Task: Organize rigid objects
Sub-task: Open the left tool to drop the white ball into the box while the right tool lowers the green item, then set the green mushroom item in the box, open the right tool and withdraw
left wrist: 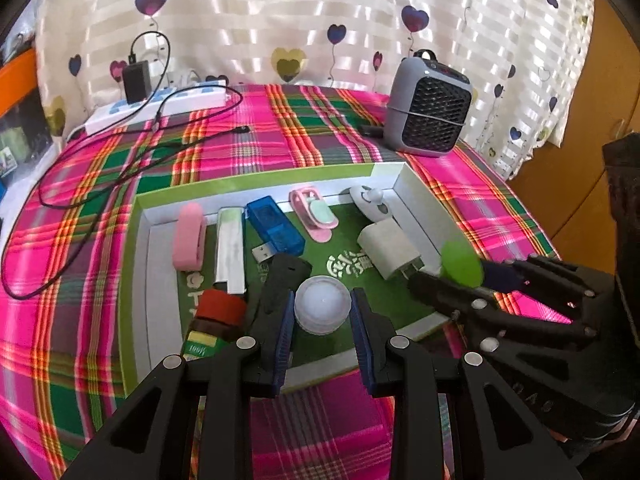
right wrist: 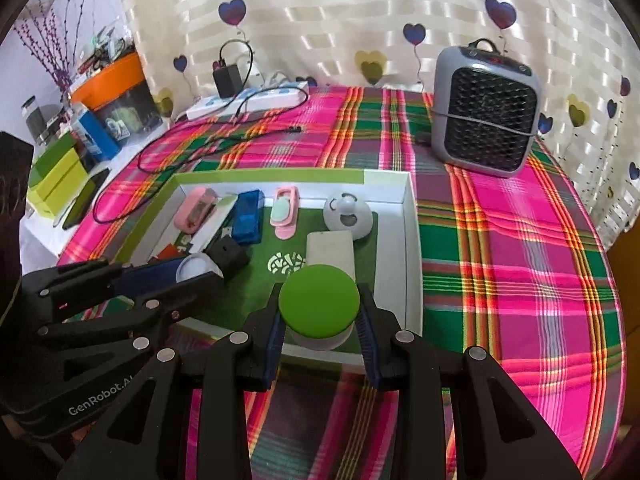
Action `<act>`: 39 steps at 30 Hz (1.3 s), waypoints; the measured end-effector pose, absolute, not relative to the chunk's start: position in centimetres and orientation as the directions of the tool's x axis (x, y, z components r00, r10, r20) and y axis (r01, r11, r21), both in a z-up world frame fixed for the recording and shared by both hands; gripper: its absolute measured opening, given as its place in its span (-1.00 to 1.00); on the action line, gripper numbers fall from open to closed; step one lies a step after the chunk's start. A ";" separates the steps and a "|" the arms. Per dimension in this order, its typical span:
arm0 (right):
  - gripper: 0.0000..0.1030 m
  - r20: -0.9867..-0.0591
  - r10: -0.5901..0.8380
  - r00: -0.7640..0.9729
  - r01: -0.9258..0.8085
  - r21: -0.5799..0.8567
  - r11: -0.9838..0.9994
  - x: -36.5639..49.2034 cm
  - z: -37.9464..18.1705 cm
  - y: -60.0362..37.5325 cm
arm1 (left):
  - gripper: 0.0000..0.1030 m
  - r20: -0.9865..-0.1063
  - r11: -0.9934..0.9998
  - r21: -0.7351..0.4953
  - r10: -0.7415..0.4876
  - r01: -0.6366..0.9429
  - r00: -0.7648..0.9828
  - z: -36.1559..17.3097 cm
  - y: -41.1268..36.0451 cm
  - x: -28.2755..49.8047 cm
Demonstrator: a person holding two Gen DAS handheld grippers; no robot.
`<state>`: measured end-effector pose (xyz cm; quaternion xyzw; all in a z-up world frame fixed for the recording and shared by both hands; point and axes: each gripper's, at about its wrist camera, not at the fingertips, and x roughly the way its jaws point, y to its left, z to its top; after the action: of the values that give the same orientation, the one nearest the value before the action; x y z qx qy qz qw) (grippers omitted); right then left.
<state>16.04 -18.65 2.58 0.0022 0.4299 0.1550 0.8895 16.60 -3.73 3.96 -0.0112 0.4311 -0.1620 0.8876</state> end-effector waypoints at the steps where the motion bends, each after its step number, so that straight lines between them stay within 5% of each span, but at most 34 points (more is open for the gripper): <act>1: -0.33 -0.770 0.280 0.573 -0.276 0.140 0.951 16.2 2.4 -18.6 | -0.47 -0.763 0.947 -0.156 -0.296 0.281 0.575 3.9 -3.8 16.7; 33: -0.30 -0.774 0.241 0.586 -0.236 0.121 0.964 17.0 1.2 -19.3 | -0.37 -0.764 0.952 -0.116 -0.267 0.283 0.588 3.6 -4.6 17.4; 39: -0.14 -0.767 0.239 0.596 -0.221 0.130 0.967 16.6 1.4 -19.5 | -0.35 -0.763 0.956 -0.116 -0.259 0.269 0.592 3.7 -4.3 16.9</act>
<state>16.58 -19.51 1.44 0.0104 0.4306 0.1290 0.8932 16.93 -4.31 3.68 0.0055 0.4267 -0.1479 0.8922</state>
